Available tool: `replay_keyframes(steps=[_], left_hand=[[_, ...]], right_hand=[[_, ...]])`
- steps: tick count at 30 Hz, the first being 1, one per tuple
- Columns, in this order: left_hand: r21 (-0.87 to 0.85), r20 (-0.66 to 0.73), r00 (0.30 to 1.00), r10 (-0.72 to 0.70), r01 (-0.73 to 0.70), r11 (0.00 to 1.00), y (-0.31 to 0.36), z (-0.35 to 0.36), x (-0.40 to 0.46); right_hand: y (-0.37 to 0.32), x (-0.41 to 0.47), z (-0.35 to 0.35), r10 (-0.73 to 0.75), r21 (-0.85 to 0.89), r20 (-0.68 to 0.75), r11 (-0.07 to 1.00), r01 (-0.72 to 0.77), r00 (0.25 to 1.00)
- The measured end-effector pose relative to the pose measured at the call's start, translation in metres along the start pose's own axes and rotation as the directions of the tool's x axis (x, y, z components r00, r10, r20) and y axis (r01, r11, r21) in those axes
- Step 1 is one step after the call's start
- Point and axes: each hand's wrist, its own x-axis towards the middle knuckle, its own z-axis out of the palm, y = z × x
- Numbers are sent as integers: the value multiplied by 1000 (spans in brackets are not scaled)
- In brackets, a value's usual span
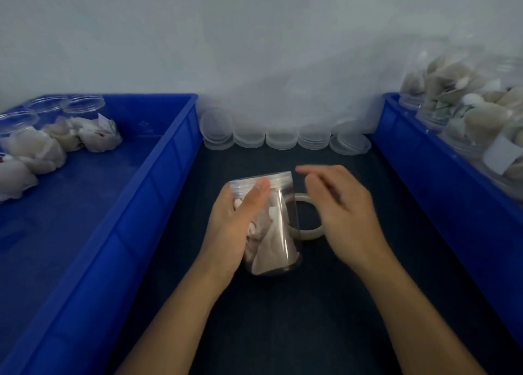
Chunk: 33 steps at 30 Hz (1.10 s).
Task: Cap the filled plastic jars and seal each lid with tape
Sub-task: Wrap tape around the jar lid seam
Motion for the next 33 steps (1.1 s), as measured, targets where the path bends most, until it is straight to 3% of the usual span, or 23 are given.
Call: replay_keyframes(steps=[2,5,11,33], left_hand=[[6,7,1000,10,-10,1000,0,3,-1],[2,13,1000,16,-16,1000,-1,7,-1],[-13,19,999,26,-25,1000,-4,8,-1],[10,71,997,18,-19,1000,-5,7,0]], right_hand=[[-9,-3,1,39,299,77,952,-60,996],[-13,-9,12,24,395,254,910,-127,967],[-18,-12,25,24,433,160,897,-92,987],[-13,-12,26,11,477,127,876,-71,992]])
